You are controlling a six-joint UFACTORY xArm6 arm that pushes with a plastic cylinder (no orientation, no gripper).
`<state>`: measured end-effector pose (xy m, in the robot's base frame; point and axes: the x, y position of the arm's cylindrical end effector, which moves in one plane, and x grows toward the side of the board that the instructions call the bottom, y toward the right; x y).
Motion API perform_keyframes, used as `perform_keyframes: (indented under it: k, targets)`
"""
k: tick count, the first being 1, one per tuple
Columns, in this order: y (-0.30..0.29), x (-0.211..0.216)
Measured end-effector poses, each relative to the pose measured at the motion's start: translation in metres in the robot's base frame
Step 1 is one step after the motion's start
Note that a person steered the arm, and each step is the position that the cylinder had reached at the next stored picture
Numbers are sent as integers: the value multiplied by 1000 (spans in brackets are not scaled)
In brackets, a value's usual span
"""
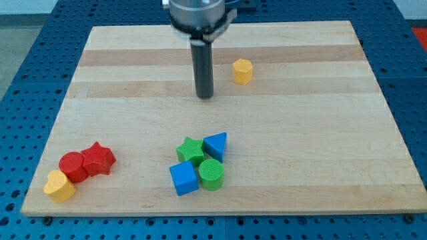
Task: Move the yellow hexagon slightly to the bottom side of the board
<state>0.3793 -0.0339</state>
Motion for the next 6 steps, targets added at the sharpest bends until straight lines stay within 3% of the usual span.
perform_keyframes:
  k: [1,2,3,6]
  targets:
    - [2,-62]
    - [45,-87]
    - [77,-66]
    - [57,-11]
